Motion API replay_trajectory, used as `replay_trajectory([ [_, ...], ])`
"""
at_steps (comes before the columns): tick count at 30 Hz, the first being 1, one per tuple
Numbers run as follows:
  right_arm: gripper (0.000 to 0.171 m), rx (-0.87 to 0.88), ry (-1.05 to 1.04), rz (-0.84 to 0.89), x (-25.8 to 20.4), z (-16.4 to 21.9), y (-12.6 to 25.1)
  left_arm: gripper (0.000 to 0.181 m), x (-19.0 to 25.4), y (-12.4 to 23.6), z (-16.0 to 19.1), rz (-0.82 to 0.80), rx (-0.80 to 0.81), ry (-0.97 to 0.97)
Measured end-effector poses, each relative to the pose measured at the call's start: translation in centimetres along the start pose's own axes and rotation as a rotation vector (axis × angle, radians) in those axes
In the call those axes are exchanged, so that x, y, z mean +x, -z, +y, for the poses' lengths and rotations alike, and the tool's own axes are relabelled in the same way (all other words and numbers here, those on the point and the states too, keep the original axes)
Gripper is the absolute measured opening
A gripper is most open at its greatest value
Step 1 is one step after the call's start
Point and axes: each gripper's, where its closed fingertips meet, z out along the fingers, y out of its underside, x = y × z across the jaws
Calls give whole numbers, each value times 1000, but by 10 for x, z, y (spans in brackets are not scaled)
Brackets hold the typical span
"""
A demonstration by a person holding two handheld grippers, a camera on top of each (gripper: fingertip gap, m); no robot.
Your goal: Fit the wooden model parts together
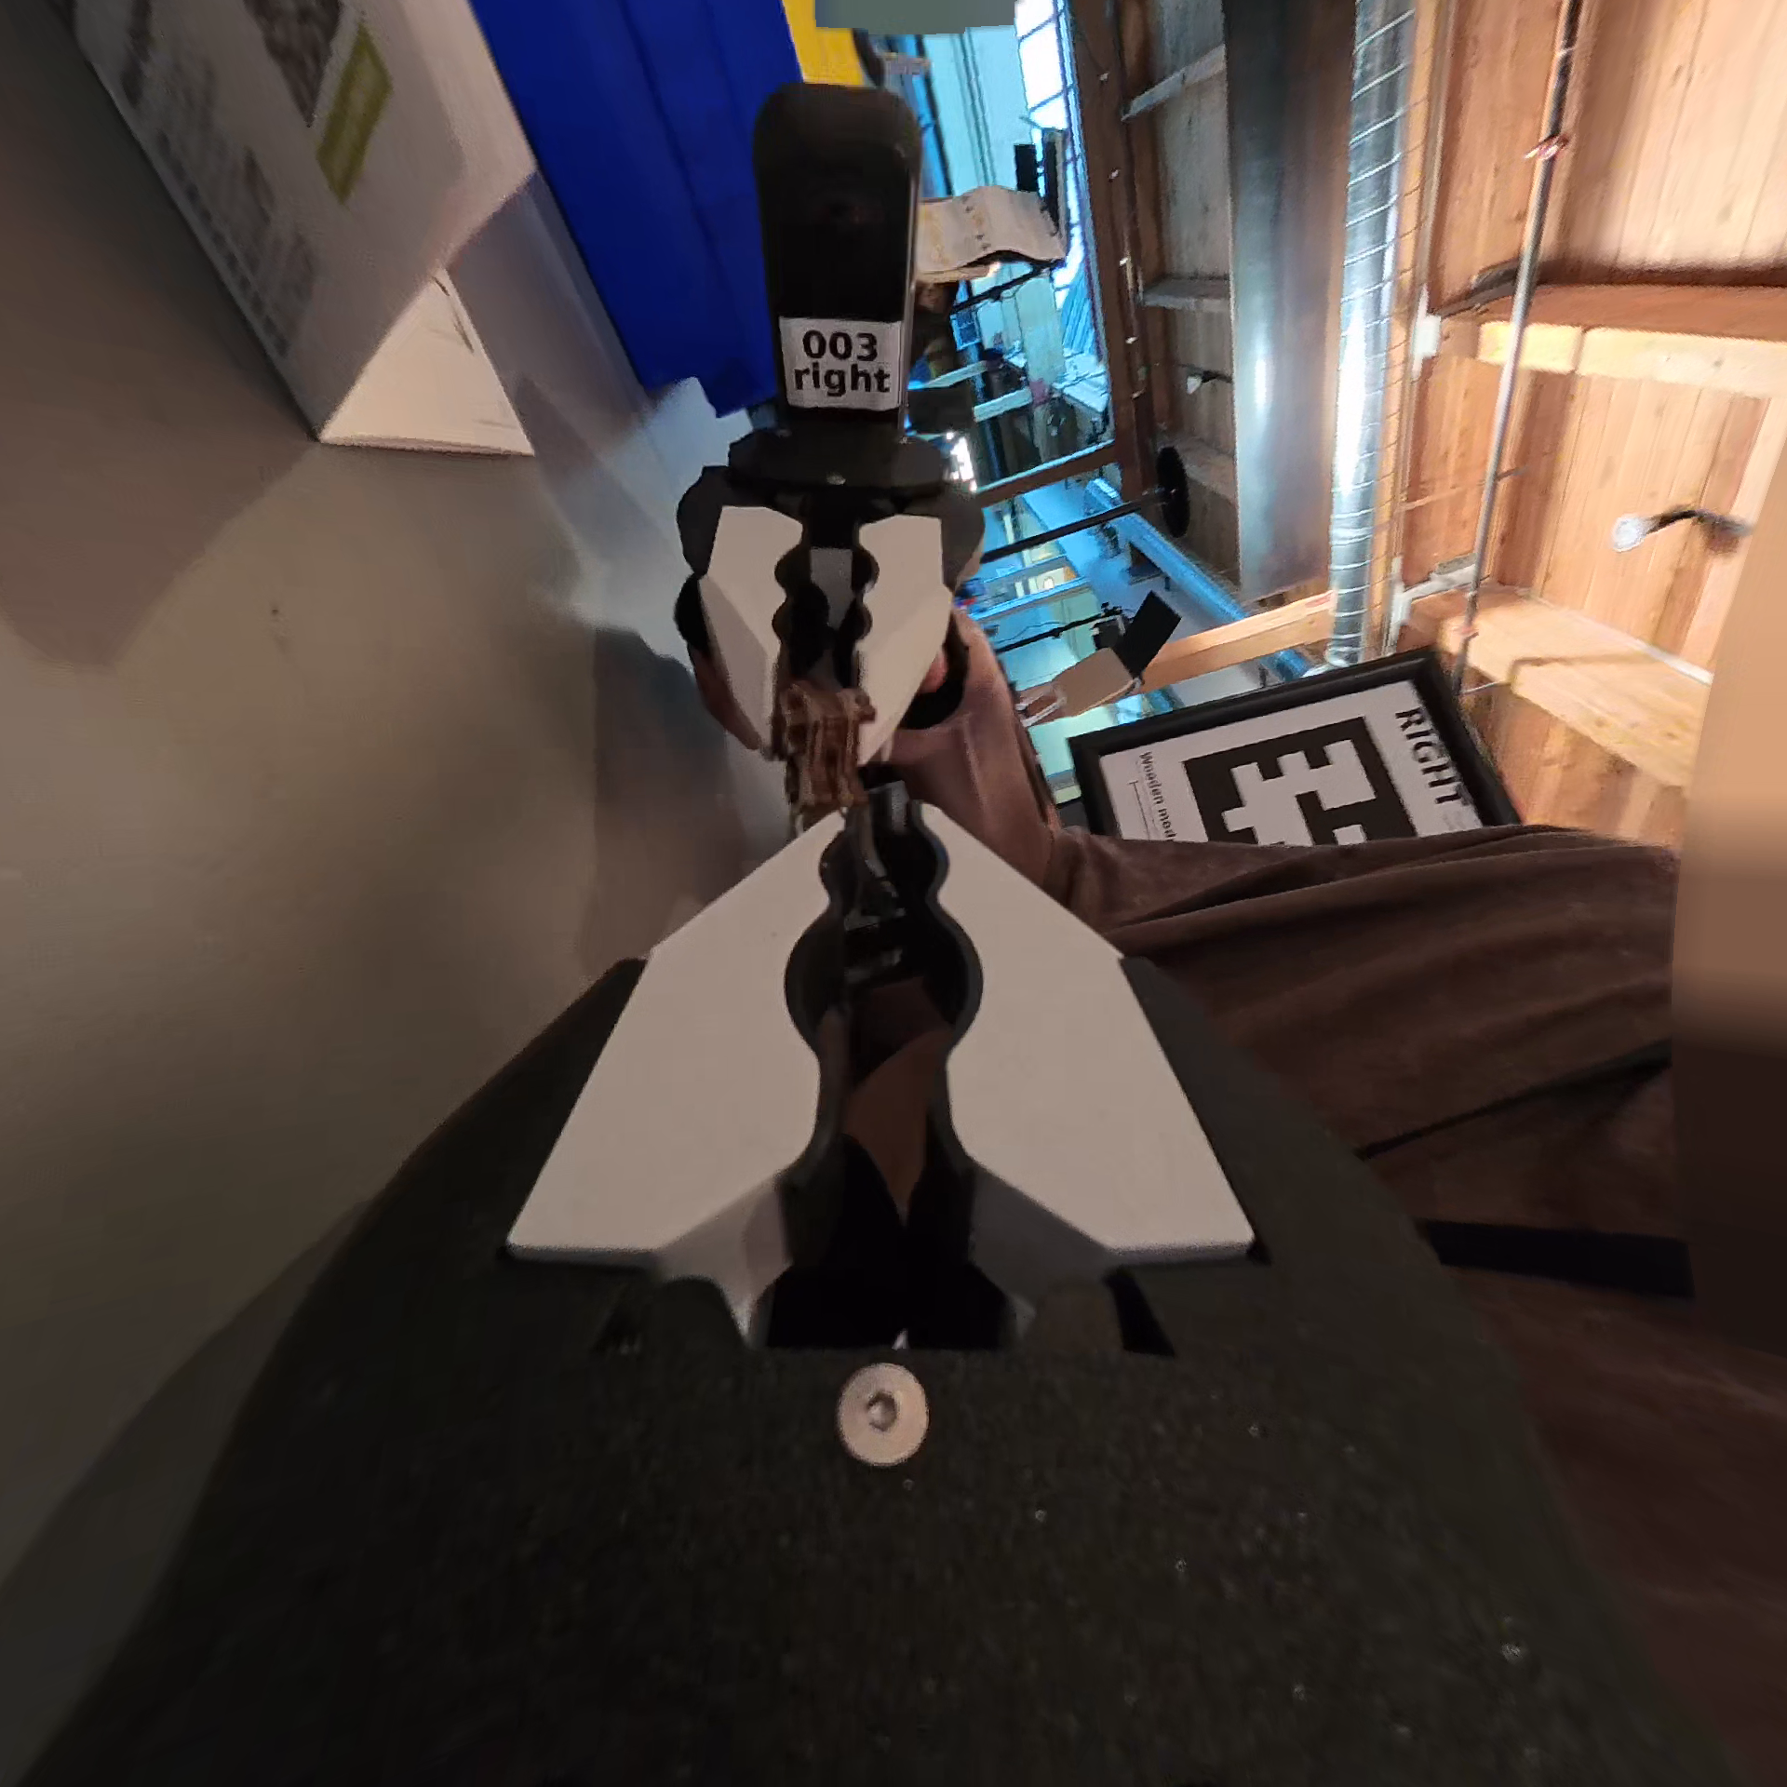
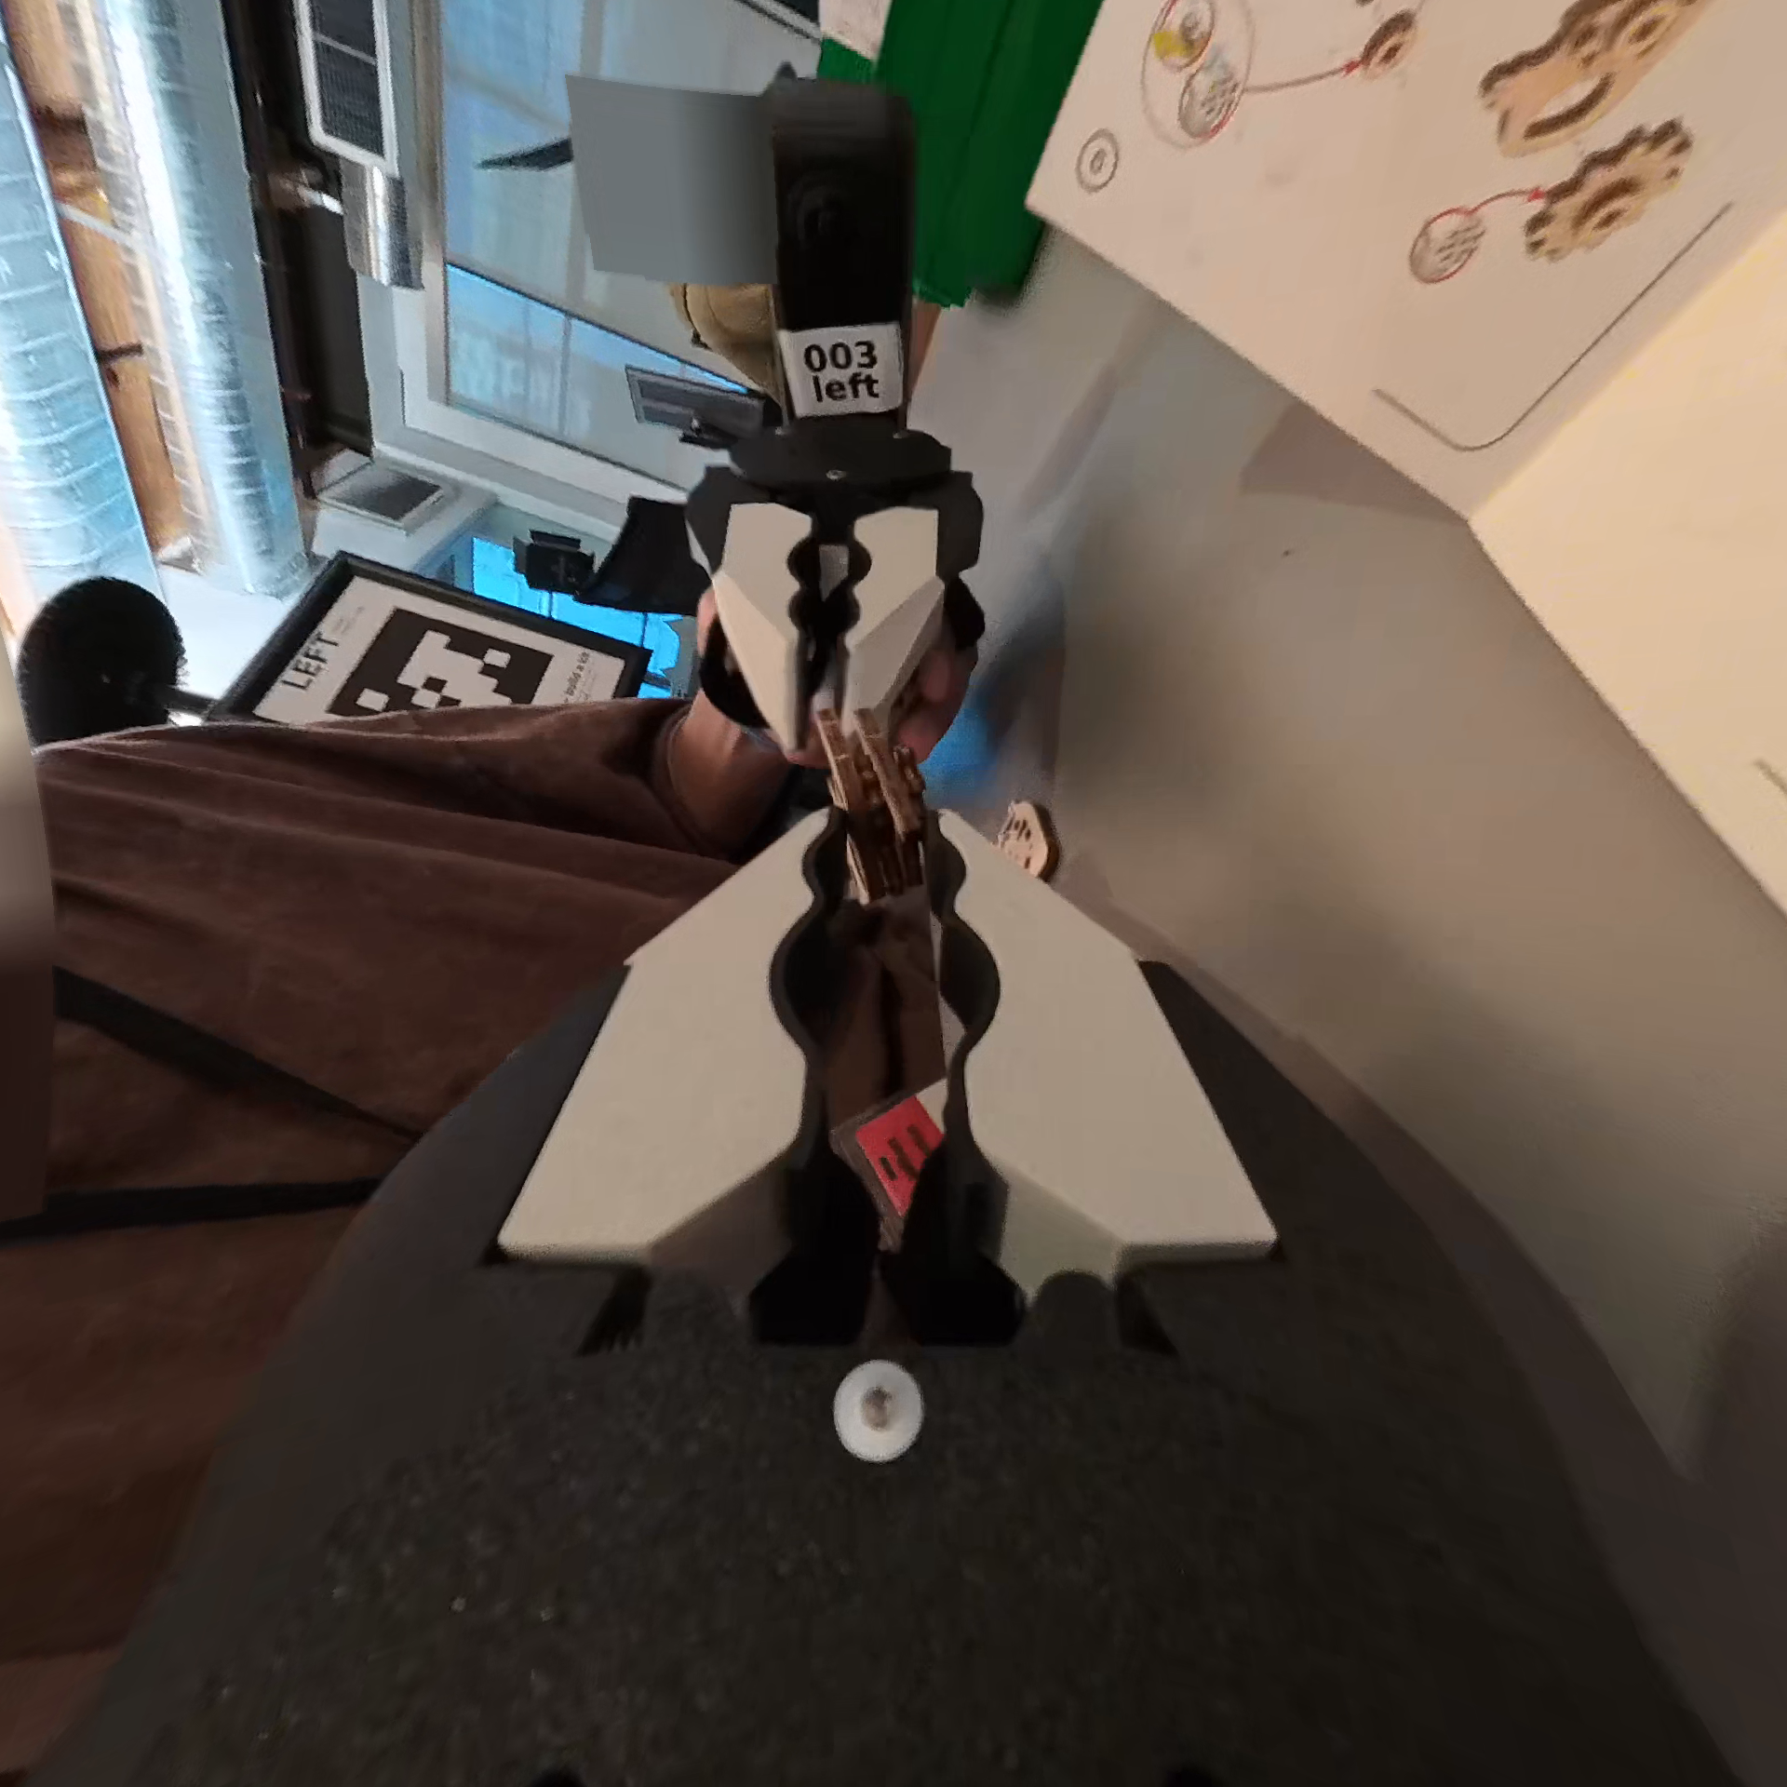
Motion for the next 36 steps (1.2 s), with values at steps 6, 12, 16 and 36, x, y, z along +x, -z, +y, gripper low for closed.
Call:
replay_trajectory([
  [6, 15, 47, 56, 75, 4, -9, 0, 14, -9, -8, 7, -200, -69, -258],
  [12, 15, 71, 135, 95, -3, -12, -11, 20, -13, -9, 3, -263, -48, -312],
  [16, 15, 62, 151, 114, -2, -10, -17, 20, -15, -5, -2, -265, -21, -291],
  [36, 20, 93, 105, 5, -17, -14, -20, 9, -4, -4, -3, -161, 2, -226],
])
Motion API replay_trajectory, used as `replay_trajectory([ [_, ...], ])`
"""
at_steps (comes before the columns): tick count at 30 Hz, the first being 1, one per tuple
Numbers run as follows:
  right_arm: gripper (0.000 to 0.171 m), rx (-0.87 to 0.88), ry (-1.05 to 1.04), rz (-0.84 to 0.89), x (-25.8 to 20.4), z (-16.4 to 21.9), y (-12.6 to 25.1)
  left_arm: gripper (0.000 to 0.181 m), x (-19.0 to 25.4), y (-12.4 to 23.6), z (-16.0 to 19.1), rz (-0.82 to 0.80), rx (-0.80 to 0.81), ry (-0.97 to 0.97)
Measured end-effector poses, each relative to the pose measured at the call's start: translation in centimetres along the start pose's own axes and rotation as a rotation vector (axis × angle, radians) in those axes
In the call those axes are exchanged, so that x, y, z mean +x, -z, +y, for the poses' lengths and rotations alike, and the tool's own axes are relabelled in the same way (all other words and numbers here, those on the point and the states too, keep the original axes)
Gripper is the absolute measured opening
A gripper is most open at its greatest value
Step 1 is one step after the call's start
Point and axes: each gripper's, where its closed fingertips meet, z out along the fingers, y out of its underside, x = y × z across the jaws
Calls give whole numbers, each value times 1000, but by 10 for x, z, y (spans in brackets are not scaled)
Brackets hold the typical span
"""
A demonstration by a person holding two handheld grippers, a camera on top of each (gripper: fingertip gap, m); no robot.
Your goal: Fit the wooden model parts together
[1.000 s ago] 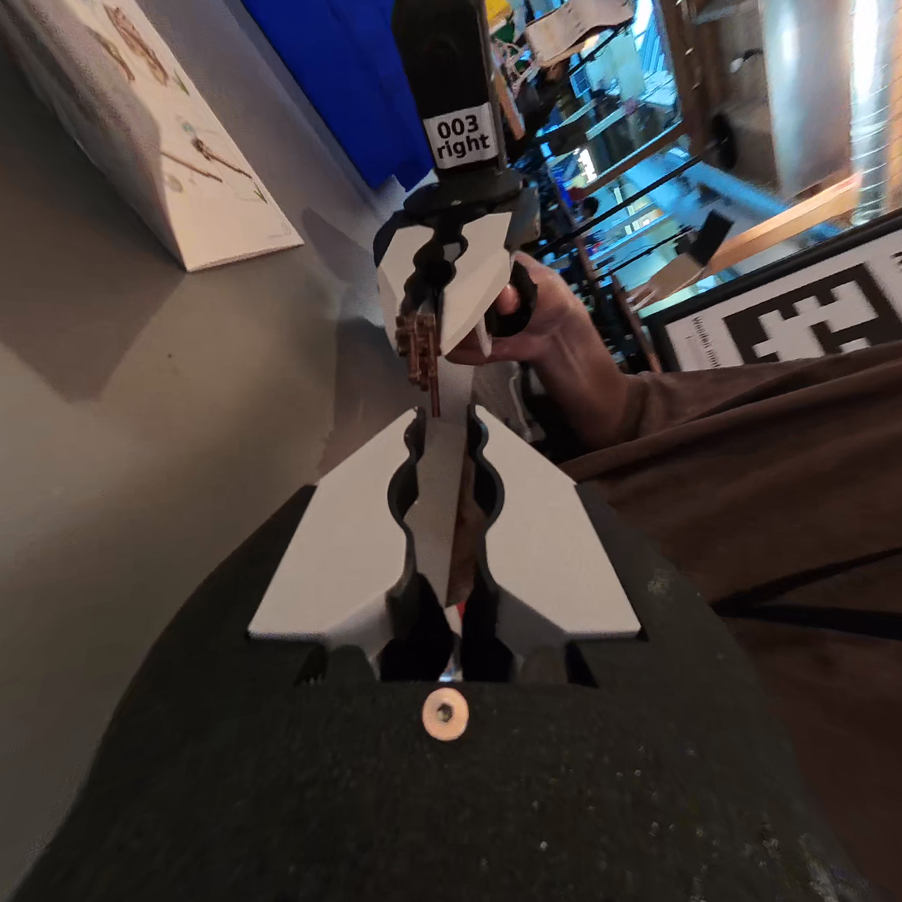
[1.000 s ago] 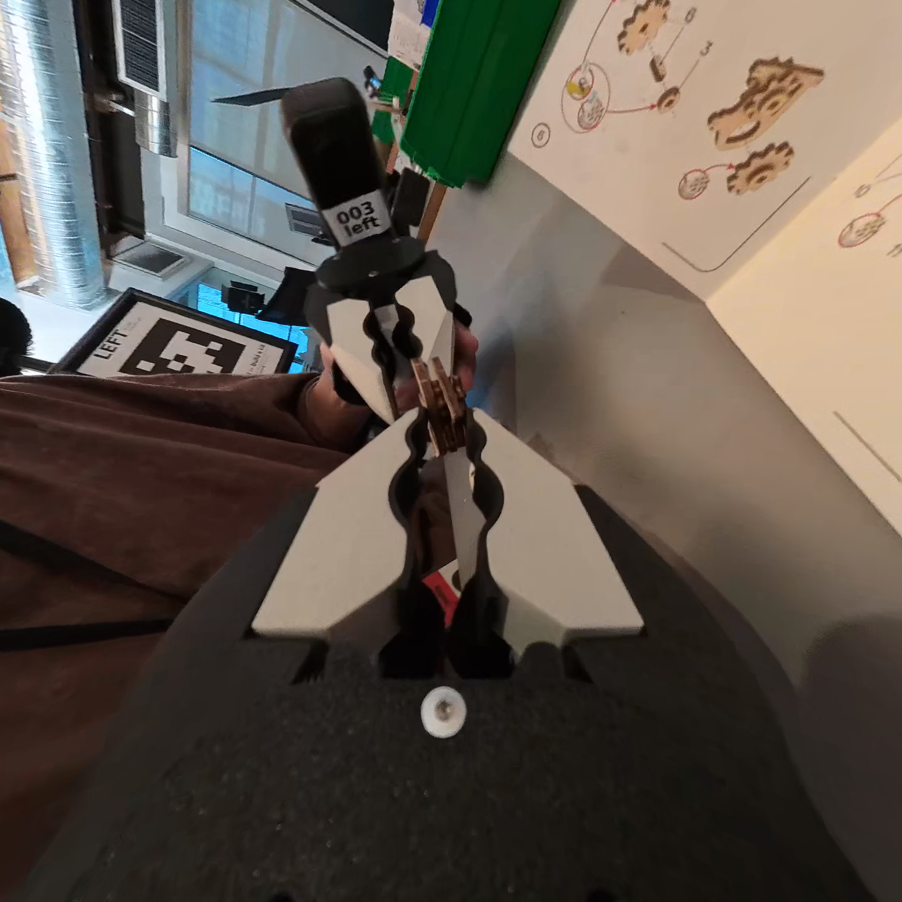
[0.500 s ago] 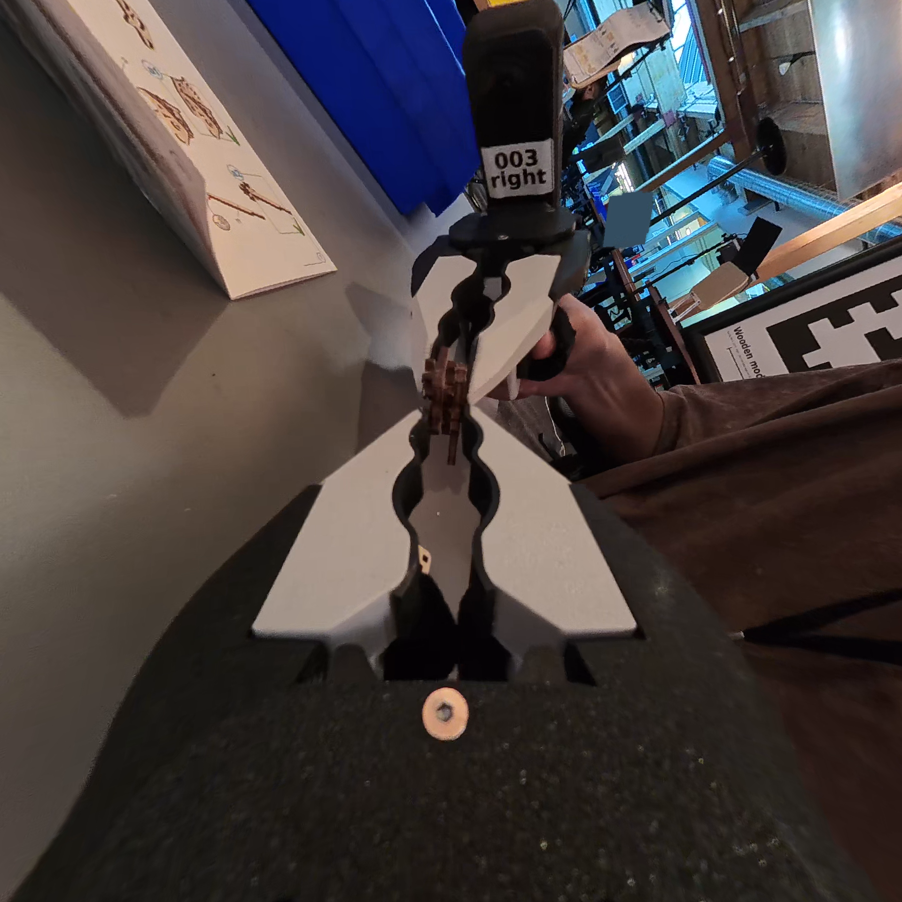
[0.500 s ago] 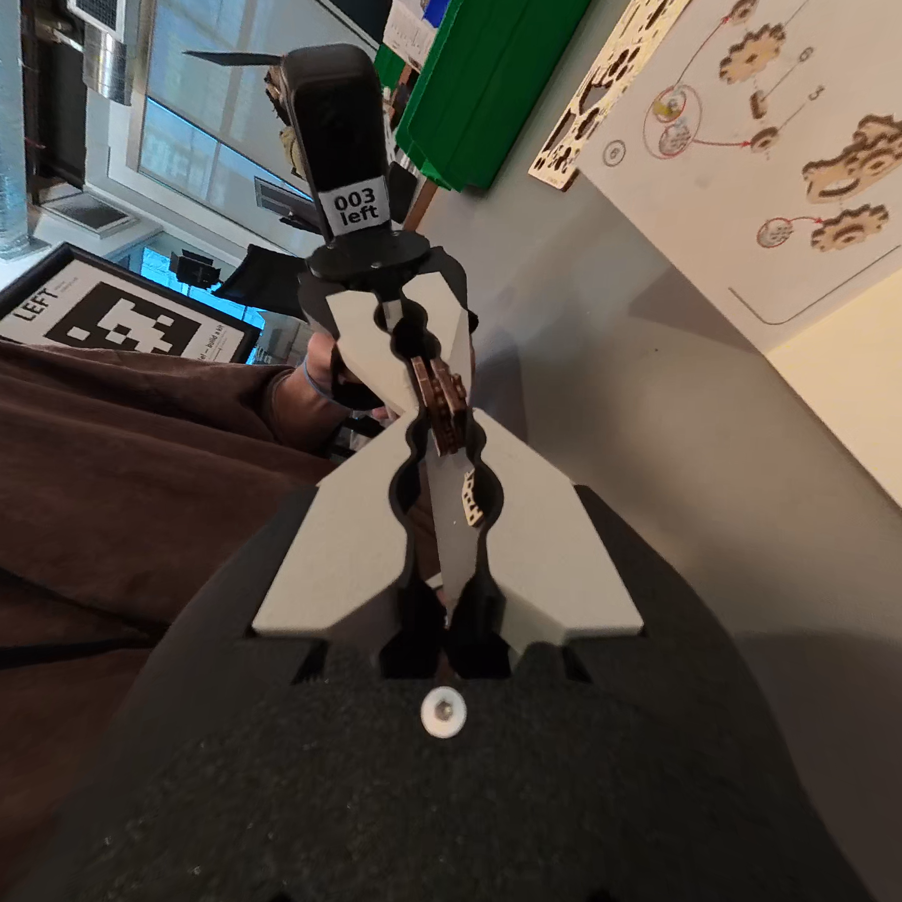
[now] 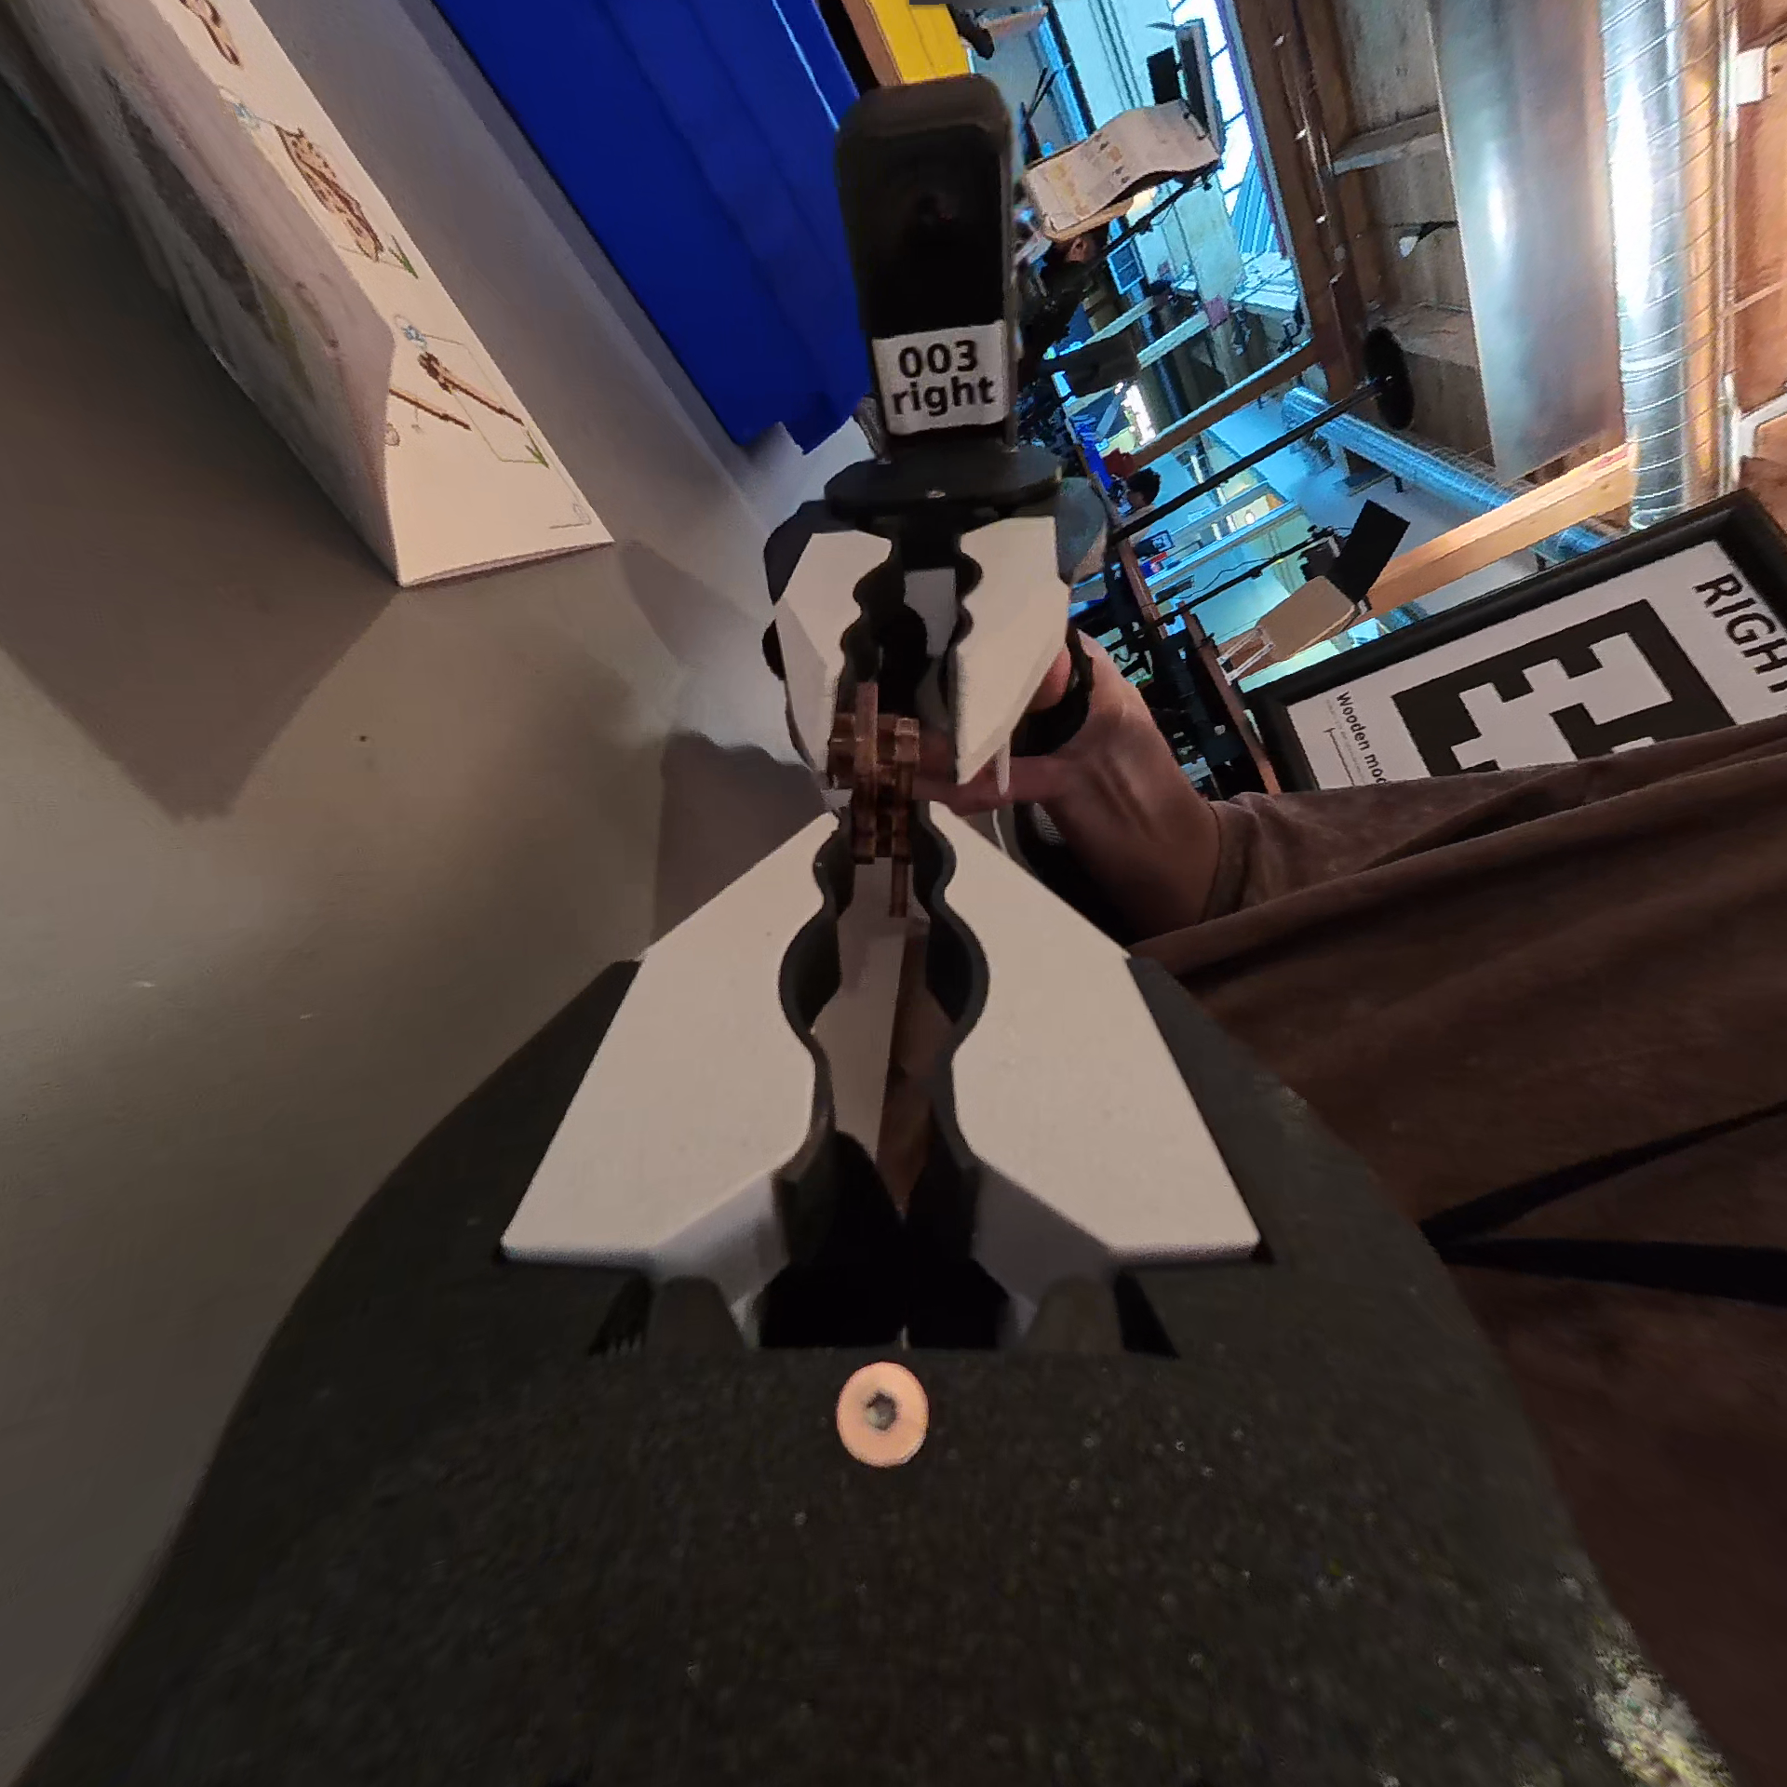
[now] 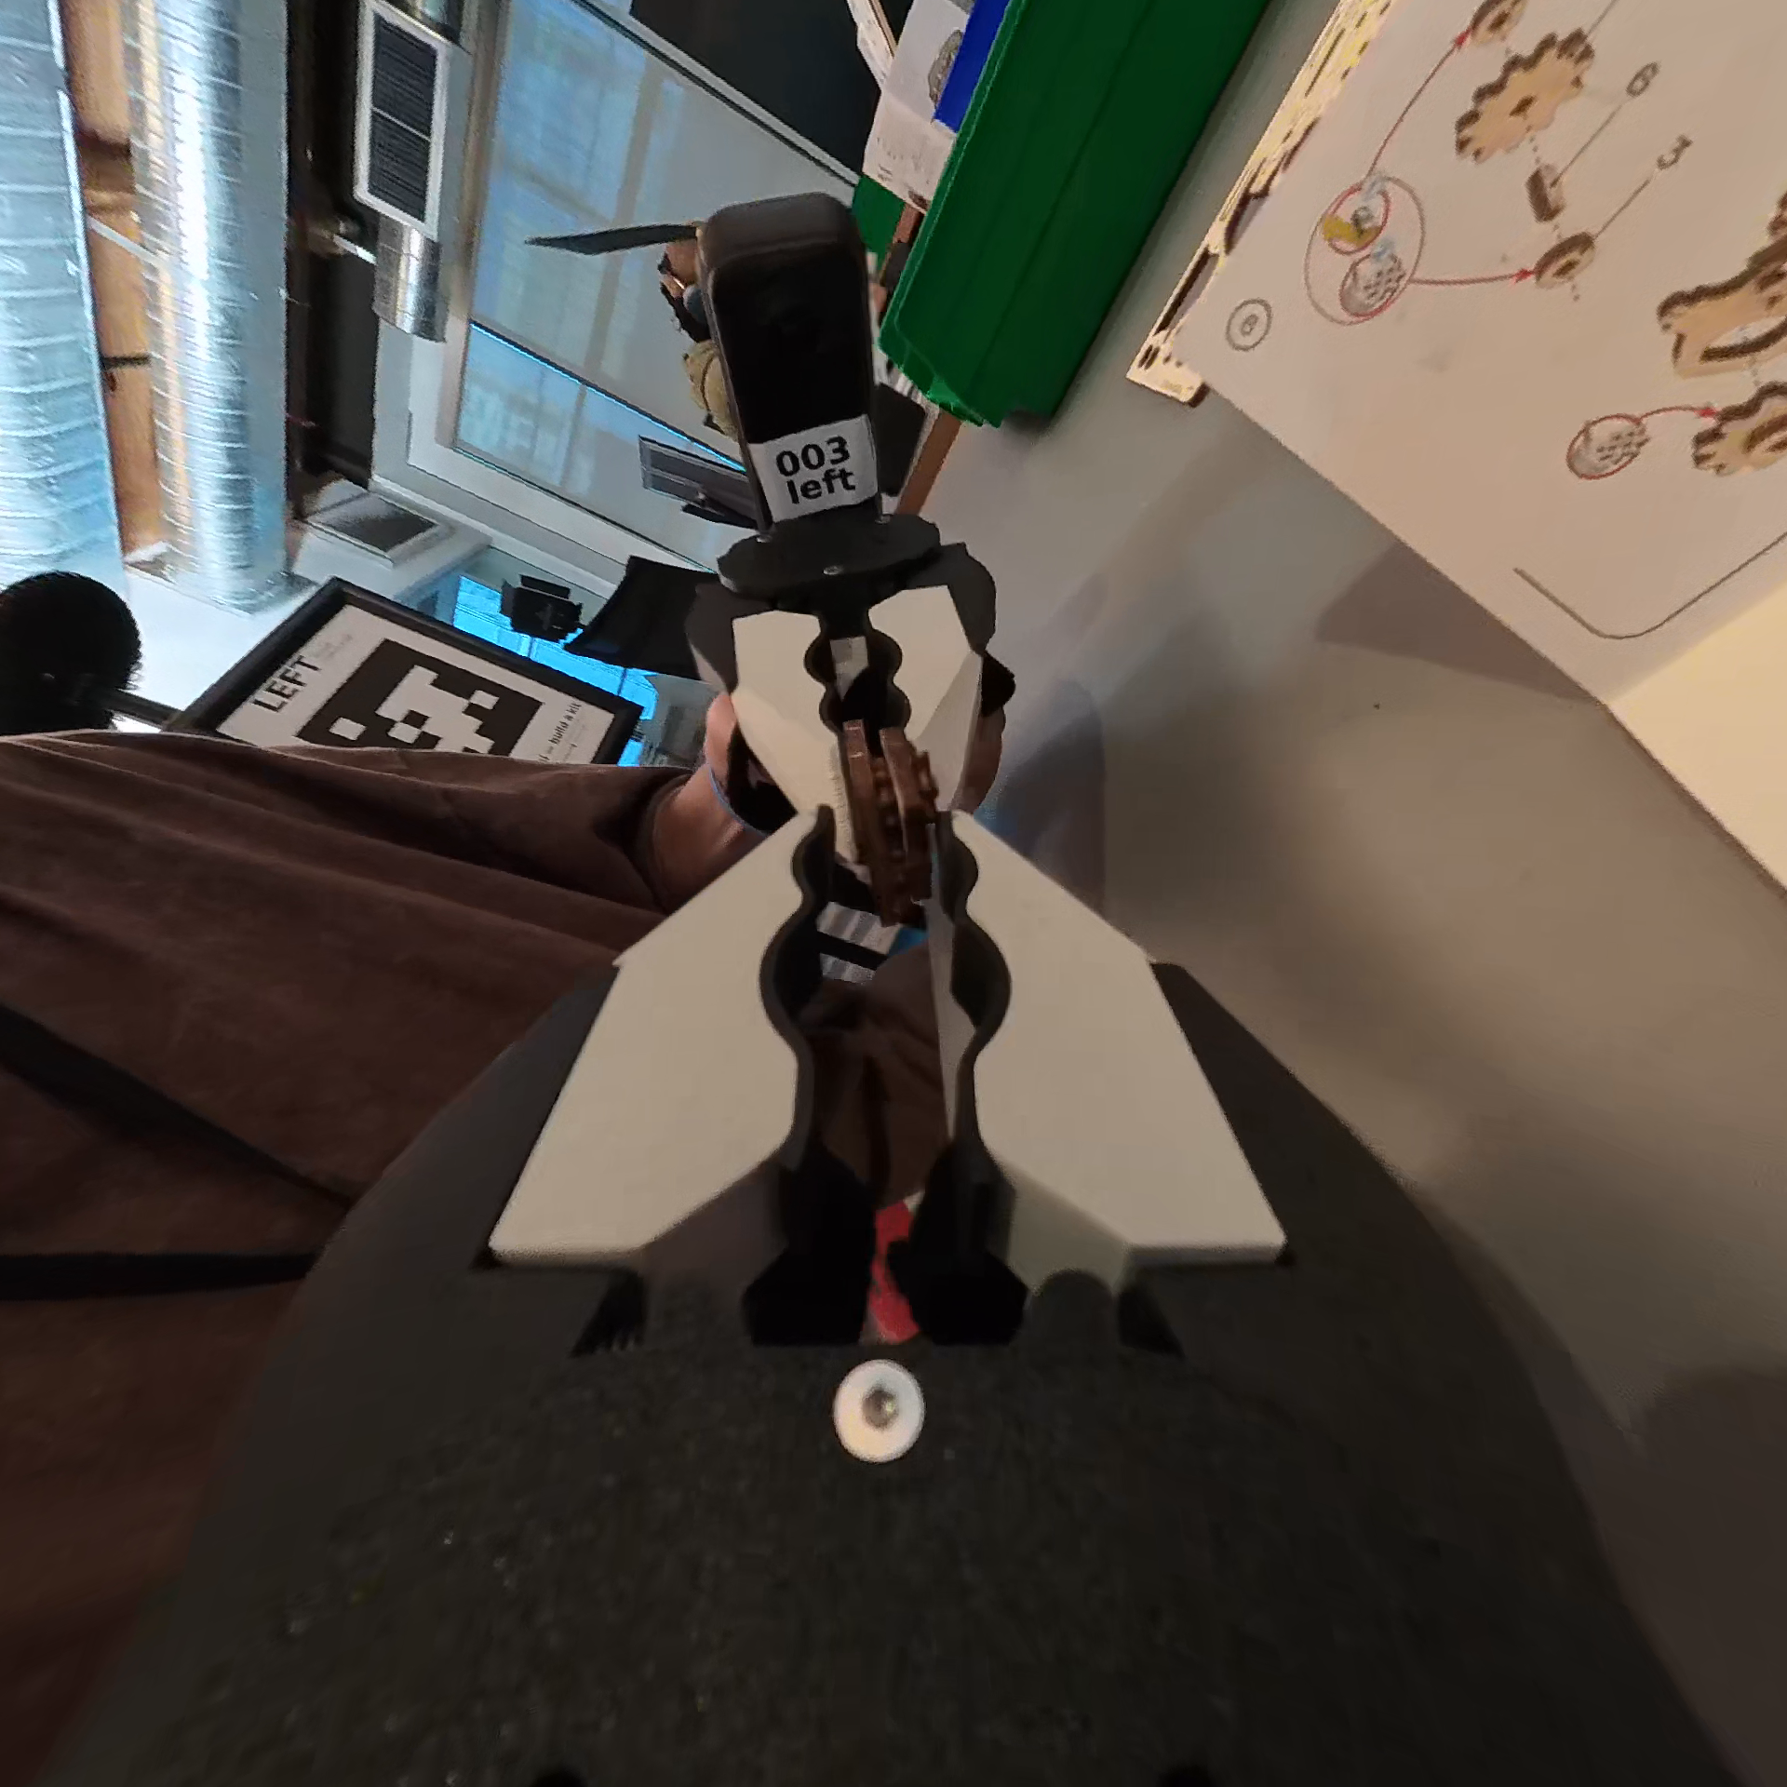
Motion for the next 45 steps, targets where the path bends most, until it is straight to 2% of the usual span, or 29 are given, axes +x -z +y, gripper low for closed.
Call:
replay_trajectory([
  [2, 15, 19, 1, -3, 0, -3, 0, 9, 3, 1, -2, 20, 15, 16],
  [14, 15, 93, -26, -77, -4, -11, -2, 10, 7, 2, -7, 16, 45, -17],
  [16, 15, 157, -92, -111, -3, -19, 3, 13, 6, 6, -8, -43, 38, -106],
  [18, 15, 206, -165, -147, 0, -24, 10, 17, -3, 10, -6, -173, -11, -257],
  [22, 15, 219, -238, -197, 0, -25, 13, 21, -12, 12, -7, -370, -65, -518],
  [26, 15, 184, -280, -218, -2, -20, 8, 20, -5, 13, -12, -486, -89, -794],
  [29, 15, 171, -308, -234, -3, -17, 6, 18, 5, 10, -9, -510, -109, -963],
  [37, 15, 134, -315, -229, -4, -11, 0, 11, 12, 9, -9, -497, -102, -1001],
  [45, 15, 130, -330, -232, -3, -10, 0, 4, 10, 9, -9, -552, -117, -1060],
])
